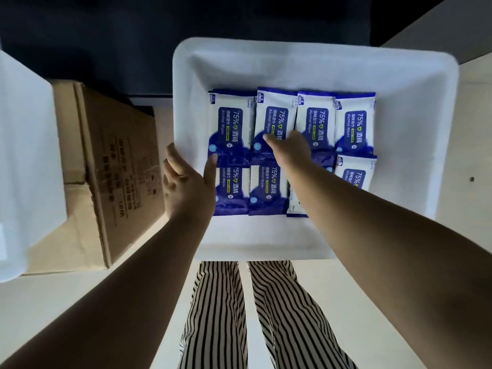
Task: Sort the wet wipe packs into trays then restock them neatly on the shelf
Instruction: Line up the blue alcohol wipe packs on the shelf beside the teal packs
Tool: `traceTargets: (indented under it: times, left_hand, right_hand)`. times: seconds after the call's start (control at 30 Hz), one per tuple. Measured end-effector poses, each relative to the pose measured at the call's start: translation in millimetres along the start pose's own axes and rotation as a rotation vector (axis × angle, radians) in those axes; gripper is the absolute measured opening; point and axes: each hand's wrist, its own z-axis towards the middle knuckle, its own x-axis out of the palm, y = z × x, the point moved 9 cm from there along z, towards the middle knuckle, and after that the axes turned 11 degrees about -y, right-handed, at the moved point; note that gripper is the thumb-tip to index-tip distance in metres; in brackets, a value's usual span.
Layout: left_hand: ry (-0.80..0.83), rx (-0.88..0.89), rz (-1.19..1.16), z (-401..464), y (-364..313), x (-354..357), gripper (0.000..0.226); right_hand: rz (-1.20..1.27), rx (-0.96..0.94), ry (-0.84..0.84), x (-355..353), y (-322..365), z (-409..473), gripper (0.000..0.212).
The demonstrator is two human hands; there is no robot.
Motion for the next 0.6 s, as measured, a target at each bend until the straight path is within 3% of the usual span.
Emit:
traceTargets:
  times: [0.07, 0.13, 0.33, 0.4, 0.5, 0.6]
  left_hand:
    - [0.012, 0.005, 0.002, 0.4, 0.6, 0.0, 0.082]
    - [0.037, -0.003, 0.007, 0.7, -0.9, 1.2, 0.084]
    - [0.096, -0.042, 0.037, -1.8, 0.3, 2.3, 0.085]
    - [0.110, -0.069, 0.002, -1.7, 1.1, 3.8, 0.084]
    - [0.068, -0.106, -0.055, -1.9, 0.9, -3.1, 0.081]
    - [-0.100, 0.012, -0.043, -3.7, -15.2, -27.2, 0.076]
  right_hand:
    - [0.005, 0.068, -0.038, 5.0, 2.8, 4.6, 0.051]
    - [-0.032, 0.105, -0.092, 3.0, 1.4, 9.4, 0.059]
    - [-0.032, 0.057, -0.099, -3.0, 1.9, 5.9, 0.050]
    - [0.072, 0.023, -0.070, -4.1, 5.4, 2.0, 0.023]
    - [0.272, 0.058, -0.024, -10.2, 2.8, -5.2, 0.042]
    - [0.326, 0.060, -0.039, -30.5, -6.9, -11.3, 0.039]
